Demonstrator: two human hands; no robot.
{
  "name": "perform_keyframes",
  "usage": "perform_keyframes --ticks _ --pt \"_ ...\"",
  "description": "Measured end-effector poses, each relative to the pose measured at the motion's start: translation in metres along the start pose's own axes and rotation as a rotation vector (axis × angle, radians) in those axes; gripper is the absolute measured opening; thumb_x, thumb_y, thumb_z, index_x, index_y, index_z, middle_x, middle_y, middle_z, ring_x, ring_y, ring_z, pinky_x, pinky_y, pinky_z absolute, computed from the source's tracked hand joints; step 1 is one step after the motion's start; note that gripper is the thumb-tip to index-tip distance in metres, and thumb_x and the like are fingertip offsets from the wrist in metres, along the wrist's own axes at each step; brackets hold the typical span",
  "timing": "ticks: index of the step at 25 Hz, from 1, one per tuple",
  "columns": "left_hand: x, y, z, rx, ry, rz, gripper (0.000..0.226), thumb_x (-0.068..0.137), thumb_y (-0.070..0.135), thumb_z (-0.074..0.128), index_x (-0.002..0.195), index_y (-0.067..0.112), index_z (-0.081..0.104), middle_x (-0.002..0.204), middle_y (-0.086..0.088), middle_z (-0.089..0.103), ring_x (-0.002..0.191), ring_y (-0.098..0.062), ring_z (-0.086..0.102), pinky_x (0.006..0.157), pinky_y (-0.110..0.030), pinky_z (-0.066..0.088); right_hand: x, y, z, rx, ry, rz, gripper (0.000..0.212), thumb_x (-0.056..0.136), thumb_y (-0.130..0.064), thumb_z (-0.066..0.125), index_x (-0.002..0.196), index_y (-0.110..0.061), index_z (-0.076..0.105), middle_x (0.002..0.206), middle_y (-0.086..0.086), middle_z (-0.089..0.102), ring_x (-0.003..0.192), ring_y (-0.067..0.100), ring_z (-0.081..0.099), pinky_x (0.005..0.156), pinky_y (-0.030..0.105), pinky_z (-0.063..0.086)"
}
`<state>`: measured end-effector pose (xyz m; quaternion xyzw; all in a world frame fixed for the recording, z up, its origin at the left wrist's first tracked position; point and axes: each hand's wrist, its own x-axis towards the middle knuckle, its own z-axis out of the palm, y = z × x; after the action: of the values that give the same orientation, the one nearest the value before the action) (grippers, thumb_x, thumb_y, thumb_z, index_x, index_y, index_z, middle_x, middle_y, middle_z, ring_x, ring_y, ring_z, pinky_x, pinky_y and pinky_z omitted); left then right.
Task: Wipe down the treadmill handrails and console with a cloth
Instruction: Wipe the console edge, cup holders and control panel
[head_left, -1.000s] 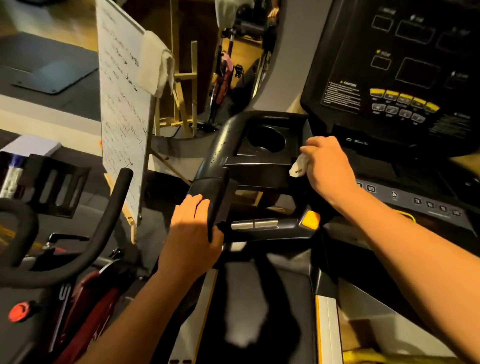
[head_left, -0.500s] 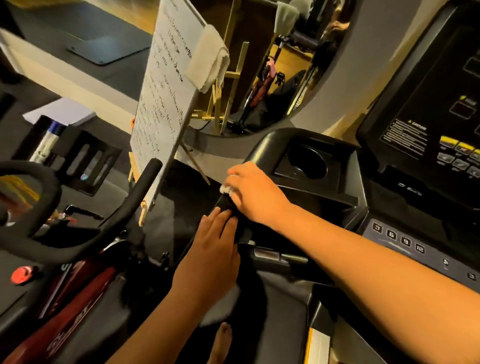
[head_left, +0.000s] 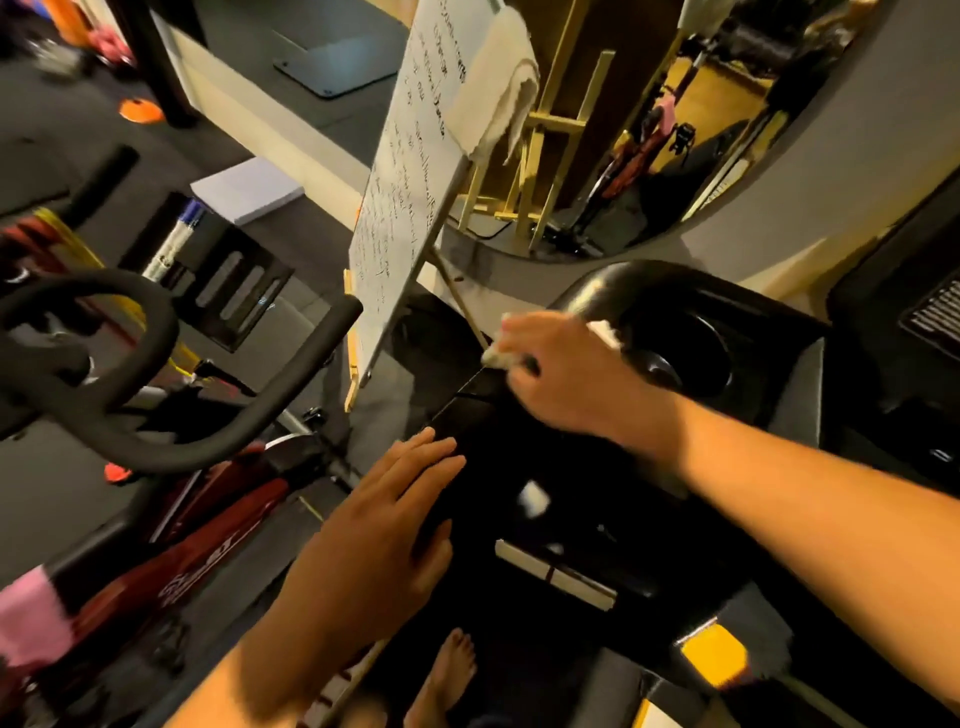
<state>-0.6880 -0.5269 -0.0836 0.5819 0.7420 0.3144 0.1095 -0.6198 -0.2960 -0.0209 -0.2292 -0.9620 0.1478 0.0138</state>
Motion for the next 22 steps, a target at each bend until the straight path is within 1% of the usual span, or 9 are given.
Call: perform_keyframes --ticks 3,5,7,9,12,14,16,19,22 --pt "0.005 0.011 -0.004 -0.026 0.068 -0.042 0.048 0.078 0.031 0.053 0.122 0.016 0.064 0.133 0.003 0.058 0.132 -0.012 0.047 0.105 -0.030 0.044 -0.020 -0.031 0.008 0.059 -0.197 -0.365 0.030 0.091 -0.022 0.047 0.114 -0.017 0.065 0.121 0.000 0.059 0.112 0.015 0.053 0.097 0.032 0.044" --pt "0.014 0.017 -0.006 0.061 0.069 -0.047 0.041 0.077 0.034 0.058 0.113 0.017 0.069 0.122 0.002 0.065 0.119 -0.013 0.058 0.095 -0.030 0.052 0.003 0.007 -0.004 -0.001 -0.193 -0.350 0.032 0.092 -0.031 0.040 0.114 -0.023 0.063 0.111 -0.005 0.059 0.100 0.014 0.057 0.089 0.034 0.049" --pt "0.024 0.020 -0.014 0.135 0.028 -0.054 0.040 0.081 0.045 0.062 0.113 0.022 0.067 0.114 0.007 0.066 0.101 -0.011 0.065 0.080 -0.029 0.057 0.035 0.069 -0.019 -0.095 -0.085 -0.205 0.035 0.091 -0.042 0.033 0.104 -0.026 0.061 0.098 -0.004 0.059 0.089 0.017 0.059 0.081 0.040 0.051" --pt "0.032 0.019 -0.023 0.129 0.018 -0.058 0.042 0.084 0.050 0.061 0.118 0.025 0.064 0.114 0.011 0.065 0.089 -0.007 0.067 0.071 -0.025 0.057 0.057 0.133 -0.042 -0.226 0.036 0.038 0.045 0.090 -0.048 0.030 0.099 -0.019 0.063 0.097 0.007 0.063 0.092 0.032 0.060 0.079 0.041 0.049" --pt "0.043 0.014 -0.027 0.106 0.025 -0.061 0.042 0.088 0.050 0.055 0.120 0.025 0.062 0.118 0.011 0.063 0.085 -0.004 0.067 0.067 -0.021 0.056 0.067 0.164 -0.052 -0.232 0.119 0.364 0.040 0.096 -0.038 0.038 0.103 -0.010 0.066 0.109 0.019 0.066 0.102 0.040 0.059 0.085 0.042 0.046" --pt "0.054 0.009 -0.026 0.119 0.024 -0.058 0.043 0.088 0.052 0.053 0.119 0.025 0.061 0.119 0.009 0.064 0.080 -0.005 0.067 0.063 -0.022 0.057 0.060 0.126 -0.036 -0.087 0.141 0.277 0.032 0.097 -0.034 0.042 0.099 -0.015 0.067 0.106 0.008 0.065 0.103 0.034 0.058 0.087 0.040 0.045" --pt "0.071 0.001 -0.024 0.105 0.036 -0.051 0.044 0.088 0.052 0.050 0.120 0.024 0.060 0.119 0.006 0.064 0.071 -0.006 0.065 0.061 -0.024 0.057 0.040 0.064 -0.011 0.080 0.030 0.061 0.026 0.098 -0.031 0.043 0.092 -0.020 0.066 0.103 -0.004 0.061 0.103 0.021 0.057 0.090 0.039 0.044" --pt "0.097 -0.013 -0.022 0.008 0.031 -0.120 0.037 0.090 0.047 0.049 0.119 0.027 0.058 0.117 0.007 0.061 0.075 -0.005 0.061 0.067 -0.026 0.057 -0.002 -0.007 0.011 0.125 -0.198 -0.207 0.030 0.097 -0.024 0.045 0.123 -0.022 0.062 0.137 -0.005 0.052 0.128 0.010 0.044 0.111 0.031 0.032" --pt "0.107 -0.026 -0.009 -0.116 -0.006 -0.141 0.039 0.085 0.045 0.050 0.118 0.028 0.062 0.111 0.011 0.064 0.085 -0.008 0.063 0.072 -0.031 0.056 0.017 0.033 -0.010 -0.016 -0.145 -0.221 0.033 0.098 -0.024 0.045 0.128 -0.030 0.058 0.143 -0.007 0.049 0.131 0.005 0.041 0.114 0.039 0.023"
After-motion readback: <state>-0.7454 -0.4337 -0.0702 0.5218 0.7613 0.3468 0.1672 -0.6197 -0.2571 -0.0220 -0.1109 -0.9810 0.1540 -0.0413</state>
